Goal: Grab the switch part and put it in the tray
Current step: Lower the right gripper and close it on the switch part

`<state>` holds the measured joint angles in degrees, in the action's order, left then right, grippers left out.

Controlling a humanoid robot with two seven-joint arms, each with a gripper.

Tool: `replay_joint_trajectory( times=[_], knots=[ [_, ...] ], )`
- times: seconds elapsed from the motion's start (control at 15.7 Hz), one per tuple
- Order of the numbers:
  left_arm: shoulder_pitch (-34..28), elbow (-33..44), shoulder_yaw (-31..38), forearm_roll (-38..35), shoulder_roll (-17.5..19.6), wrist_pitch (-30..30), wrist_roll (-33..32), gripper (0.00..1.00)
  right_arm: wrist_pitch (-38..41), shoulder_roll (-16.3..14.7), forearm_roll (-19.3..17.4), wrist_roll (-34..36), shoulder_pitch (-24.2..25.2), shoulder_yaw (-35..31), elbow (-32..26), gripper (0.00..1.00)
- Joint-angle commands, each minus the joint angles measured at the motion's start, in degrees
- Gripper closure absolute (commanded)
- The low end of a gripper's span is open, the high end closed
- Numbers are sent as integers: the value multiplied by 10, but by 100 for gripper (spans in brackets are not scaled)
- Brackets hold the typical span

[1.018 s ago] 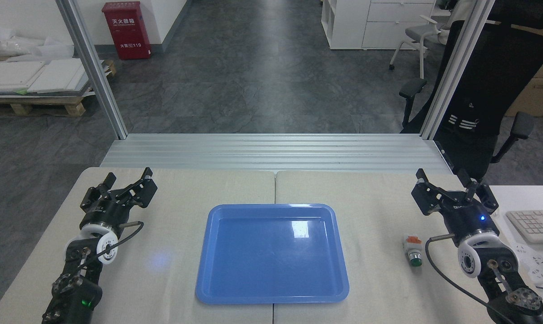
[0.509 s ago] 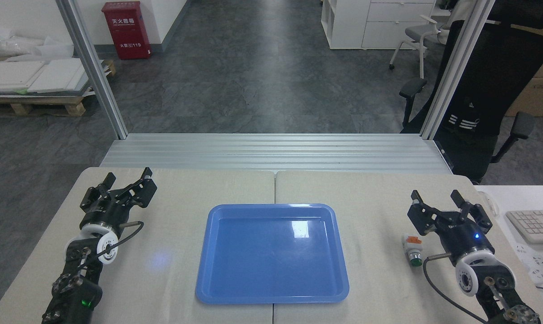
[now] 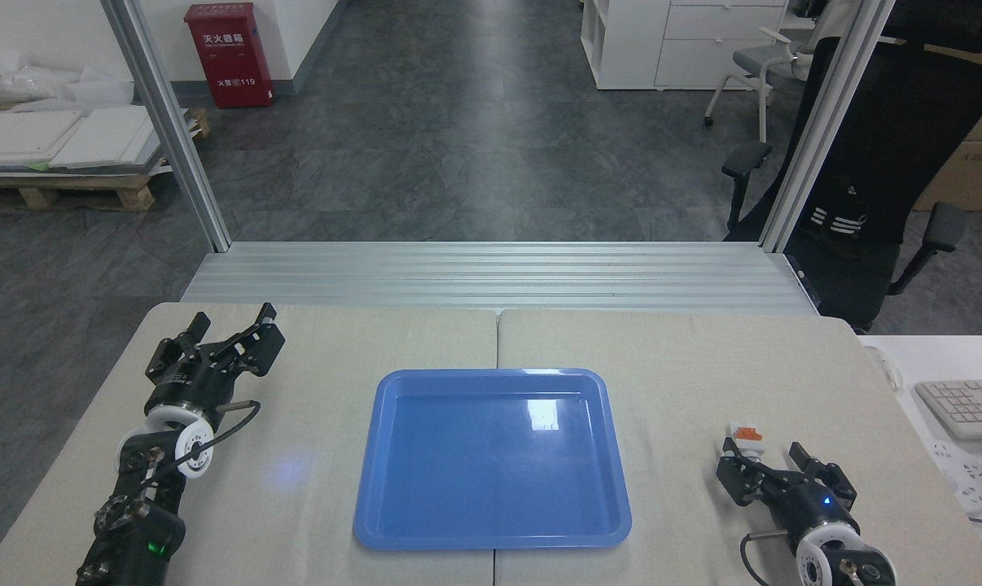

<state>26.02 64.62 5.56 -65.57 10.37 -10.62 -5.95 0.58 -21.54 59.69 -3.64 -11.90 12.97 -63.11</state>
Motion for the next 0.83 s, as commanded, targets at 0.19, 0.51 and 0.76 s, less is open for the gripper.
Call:
replay_joint_trajectory(
  times=[0.19, 0.51, 0.76],
  knots=[
    [0, 0, 0, 0, 0, 0, 0, 0, -2, 28, 2, 0, -6, 7, 13, 1],
    [0, 0, 0, 0, 0, 0, 0, 0, -36, 19, 17, -11, -28, 56, 13, 37],
    [0, 0, 0, 0, 0, 0, 0, 0, -43, 16, 16, -52, -34, 65, 14, 74]
  ],
)
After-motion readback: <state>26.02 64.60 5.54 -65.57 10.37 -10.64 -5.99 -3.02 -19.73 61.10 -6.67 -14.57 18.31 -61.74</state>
